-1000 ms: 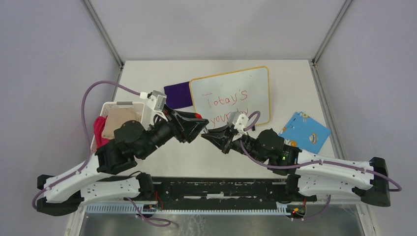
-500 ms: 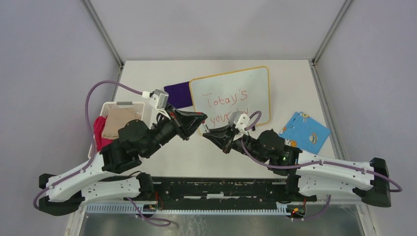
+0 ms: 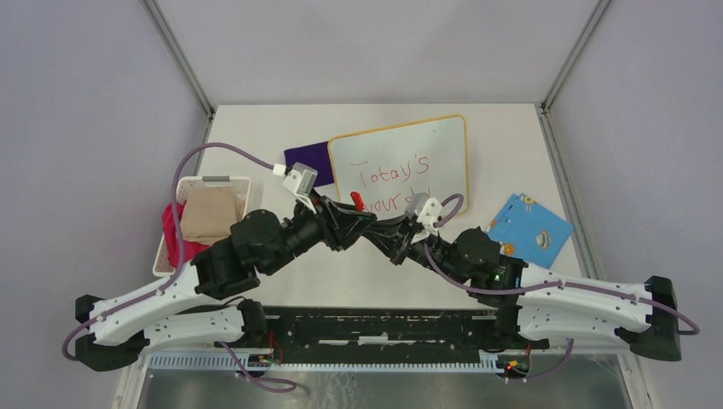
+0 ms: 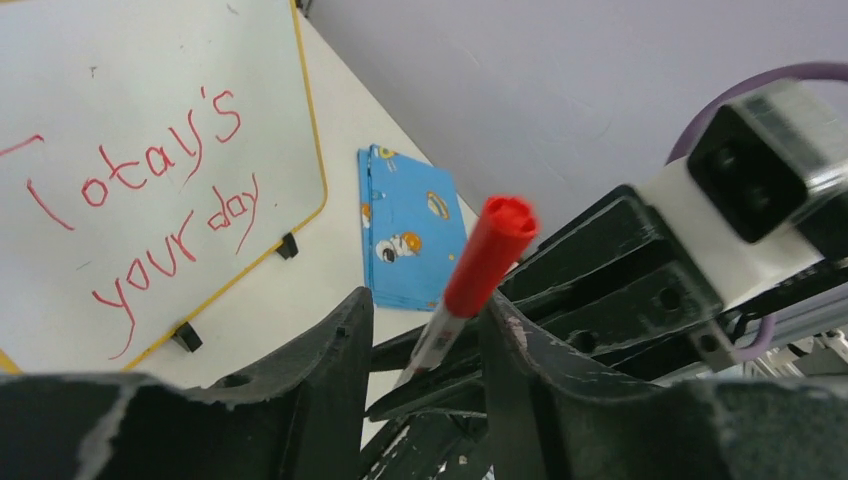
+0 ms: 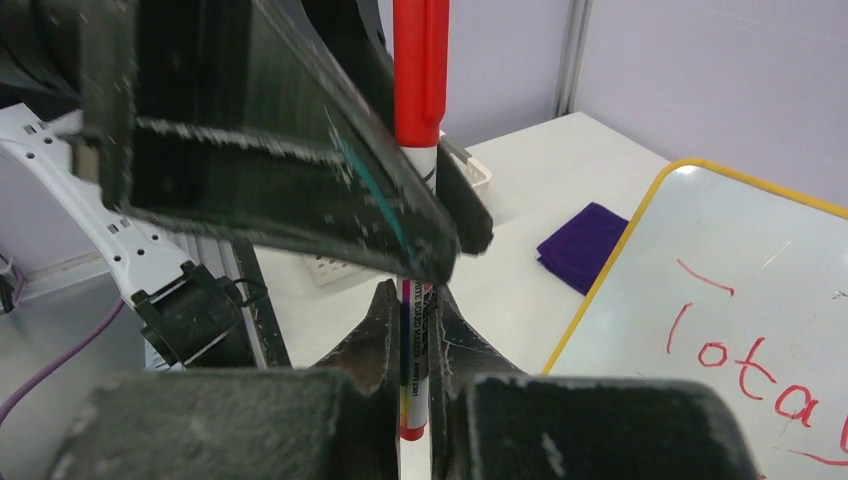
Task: Write a sentence on the whiteboard
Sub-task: Place the whiteboard marker at the center of the board.
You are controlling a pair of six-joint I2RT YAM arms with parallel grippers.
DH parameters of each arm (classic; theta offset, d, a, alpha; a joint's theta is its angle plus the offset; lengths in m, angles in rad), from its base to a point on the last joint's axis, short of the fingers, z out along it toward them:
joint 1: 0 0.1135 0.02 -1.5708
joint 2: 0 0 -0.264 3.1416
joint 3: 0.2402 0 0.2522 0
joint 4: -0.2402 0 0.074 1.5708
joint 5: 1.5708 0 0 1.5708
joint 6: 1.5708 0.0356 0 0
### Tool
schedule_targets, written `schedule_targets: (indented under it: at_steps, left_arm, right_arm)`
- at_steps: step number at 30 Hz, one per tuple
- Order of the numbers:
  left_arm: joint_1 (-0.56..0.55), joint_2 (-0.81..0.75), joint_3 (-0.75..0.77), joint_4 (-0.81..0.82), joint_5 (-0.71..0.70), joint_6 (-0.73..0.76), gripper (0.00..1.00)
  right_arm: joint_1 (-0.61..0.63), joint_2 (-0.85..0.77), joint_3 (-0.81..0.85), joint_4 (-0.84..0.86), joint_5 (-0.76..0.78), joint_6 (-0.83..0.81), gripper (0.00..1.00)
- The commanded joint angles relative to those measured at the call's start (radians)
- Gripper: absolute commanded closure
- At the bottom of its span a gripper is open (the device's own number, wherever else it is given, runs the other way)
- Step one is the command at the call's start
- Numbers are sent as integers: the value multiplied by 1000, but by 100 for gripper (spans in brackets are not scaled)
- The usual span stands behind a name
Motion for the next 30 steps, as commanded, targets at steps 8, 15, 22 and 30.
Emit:
schedule_targets:
  at_steps: [8,15,22,30]
  left_arm:
    - [-4,-18,-27,-11,-2,-49,69]
    - [-4,-31,-39,-203,-272,-110,98]
    - [10,27,-96,-562,-509,-328,98]
    - [345,113,-319,-462,-132,-321,98]
  right_arm:
    - [1,-15,32,86,-8,-11,100]
    - [1,-20,1,-32,90,1,64]
    - [0,-64,-89,-217,333,12,42]
    - [-6,-93,-138,-270,416,17,41]
